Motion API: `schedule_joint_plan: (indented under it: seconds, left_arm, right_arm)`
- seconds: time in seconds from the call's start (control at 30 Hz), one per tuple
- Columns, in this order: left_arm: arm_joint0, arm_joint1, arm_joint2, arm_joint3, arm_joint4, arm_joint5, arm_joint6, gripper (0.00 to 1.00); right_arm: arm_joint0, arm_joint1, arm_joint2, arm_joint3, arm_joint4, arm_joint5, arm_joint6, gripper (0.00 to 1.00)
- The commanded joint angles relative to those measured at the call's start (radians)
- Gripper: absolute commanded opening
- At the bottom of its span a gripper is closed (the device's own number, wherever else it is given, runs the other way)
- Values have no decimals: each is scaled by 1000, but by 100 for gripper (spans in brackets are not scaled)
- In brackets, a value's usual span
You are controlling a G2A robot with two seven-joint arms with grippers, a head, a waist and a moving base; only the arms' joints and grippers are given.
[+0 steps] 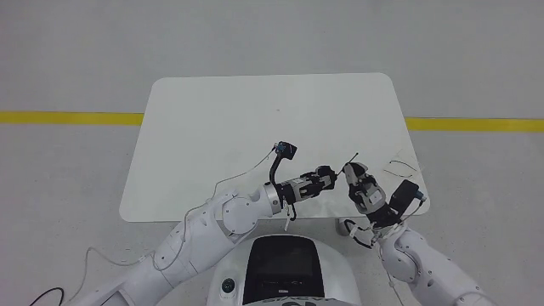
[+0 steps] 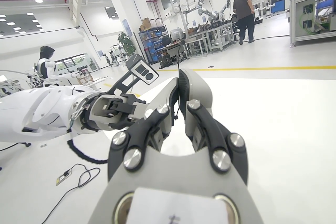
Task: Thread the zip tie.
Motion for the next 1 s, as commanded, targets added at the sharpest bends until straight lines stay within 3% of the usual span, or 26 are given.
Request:
schedule_joint_plan:
  seconds: [0.0, 0.97]
  left_arm:
    - [0, 0, 0, 0, 0, 0, 0, 0]
    - [0, 0, 0, 0, 0, 0, 0, 0]
  right_arm:
    - [-3, 1, 2, -3, -3, 0, -5, 0]
    - [4, 1, -6, 6, 1, 0, -4, 0]
